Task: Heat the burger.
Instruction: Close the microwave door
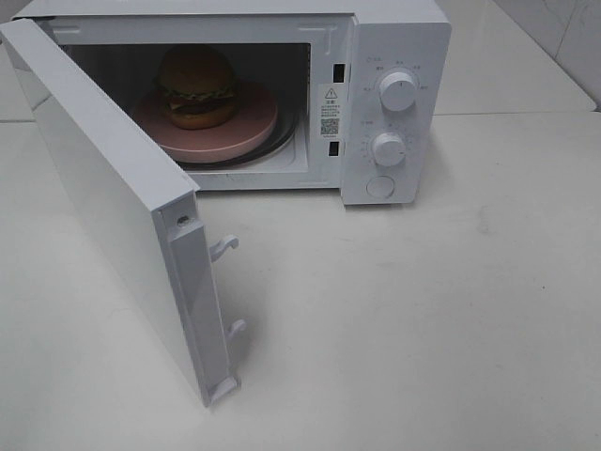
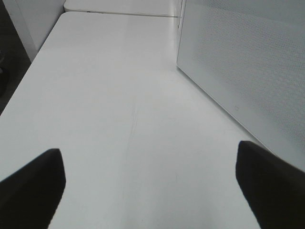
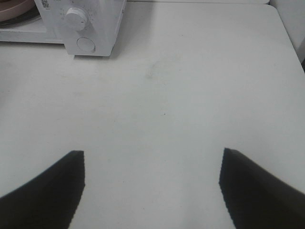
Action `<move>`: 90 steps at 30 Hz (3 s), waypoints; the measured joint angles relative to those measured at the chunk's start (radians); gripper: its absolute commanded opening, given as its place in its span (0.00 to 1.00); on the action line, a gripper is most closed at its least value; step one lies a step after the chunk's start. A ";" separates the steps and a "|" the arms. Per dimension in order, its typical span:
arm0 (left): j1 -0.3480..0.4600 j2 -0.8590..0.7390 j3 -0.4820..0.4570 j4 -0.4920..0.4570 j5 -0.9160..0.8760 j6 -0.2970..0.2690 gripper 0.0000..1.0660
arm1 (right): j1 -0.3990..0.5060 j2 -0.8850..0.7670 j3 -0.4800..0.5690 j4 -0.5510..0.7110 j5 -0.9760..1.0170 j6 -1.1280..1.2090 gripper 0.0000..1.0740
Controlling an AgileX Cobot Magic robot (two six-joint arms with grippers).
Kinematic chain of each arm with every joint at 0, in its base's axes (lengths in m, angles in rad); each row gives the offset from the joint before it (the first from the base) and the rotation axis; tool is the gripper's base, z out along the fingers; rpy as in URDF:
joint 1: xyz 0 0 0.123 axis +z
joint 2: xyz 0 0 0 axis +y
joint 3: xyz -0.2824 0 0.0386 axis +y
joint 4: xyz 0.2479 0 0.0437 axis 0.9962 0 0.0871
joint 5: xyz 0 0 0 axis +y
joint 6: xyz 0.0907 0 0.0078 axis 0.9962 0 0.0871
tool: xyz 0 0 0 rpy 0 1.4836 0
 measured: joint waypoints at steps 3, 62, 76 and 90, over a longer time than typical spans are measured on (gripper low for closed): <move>0.000 0.000 0.000 0.000 0.000 0.000 0.84 | -0.013 -0.060 0.006 0.002 0.010 0.000 0.71; 0.000 0.029 -0.014 -0.005 -0.027 0.000 0.71 | -0.044 -0.101 0.006 0.002 0.016 0.000 0.70; 0.000 0.224 -0.025 -0.015 -0.241 0.000 0.01 | -0.044 -0.101 0.006 0.002 0.016 0.000 0.70; 0.000 0.442 0.107 -0.016 -0.700 0.000 0.00 | -0.044 -0.101 0.006 0.002 0.016 0.000 0.70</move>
